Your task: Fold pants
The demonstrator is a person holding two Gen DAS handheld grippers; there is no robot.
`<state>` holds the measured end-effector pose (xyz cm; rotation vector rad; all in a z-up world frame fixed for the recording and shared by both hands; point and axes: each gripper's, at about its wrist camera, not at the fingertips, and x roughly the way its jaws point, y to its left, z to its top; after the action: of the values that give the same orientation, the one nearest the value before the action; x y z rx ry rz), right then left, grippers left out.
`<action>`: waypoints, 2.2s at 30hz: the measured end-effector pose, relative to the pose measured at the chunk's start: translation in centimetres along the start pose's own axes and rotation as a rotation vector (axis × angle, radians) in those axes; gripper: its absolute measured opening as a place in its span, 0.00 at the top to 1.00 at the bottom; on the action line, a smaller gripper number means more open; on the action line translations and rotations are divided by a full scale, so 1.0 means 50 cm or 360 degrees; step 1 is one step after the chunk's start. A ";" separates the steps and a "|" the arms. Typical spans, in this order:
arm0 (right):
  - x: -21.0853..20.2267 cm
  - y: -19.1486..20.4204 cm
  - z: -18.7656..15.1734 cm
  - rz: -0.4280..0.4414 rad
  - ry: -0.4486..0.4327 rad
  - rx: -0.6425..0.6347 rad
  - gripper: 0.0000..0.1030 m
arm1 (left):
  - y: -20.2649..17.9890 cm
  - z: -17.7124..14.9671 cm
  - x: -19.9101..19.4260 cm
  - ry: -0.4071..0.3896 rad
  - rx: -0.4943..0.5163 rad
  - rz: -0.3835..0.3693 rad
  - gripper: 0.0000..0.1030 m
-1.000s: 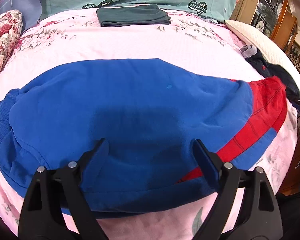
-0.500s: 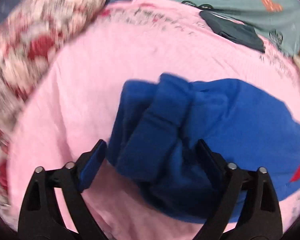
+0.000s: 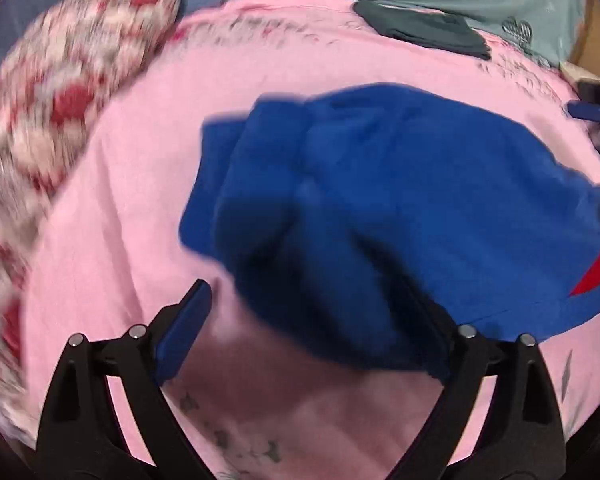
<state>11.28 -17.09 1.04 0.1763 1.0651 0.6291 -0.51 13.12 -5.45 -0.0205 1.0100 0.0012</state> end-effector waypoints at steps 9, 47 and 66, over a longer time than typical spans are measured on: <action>0.105 0.013 -0.013 0.0474 0.0507 0.0213 0.29 | 0.006 0.009 -0.113 -0.0164 0.0023 -0.0030 0.10; 0.146 -0.012 0.059 0.0461 0.0409 0.0321 0.35 | -0.071 0.074 -0.023 -0.0163 0.0076 -0.0143 0.07; 0.128 -0.083 0.065 0.0492 0.0115 0.0516 0.51 | -0.072 0.063 0.002 -0.0119 0.0102 -0.0131 0.07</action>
<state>17.84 -16.37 -4.01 0.6131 1.2173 0.7402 2.26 9.56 -3.77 -0.0036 0.9334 -0.1047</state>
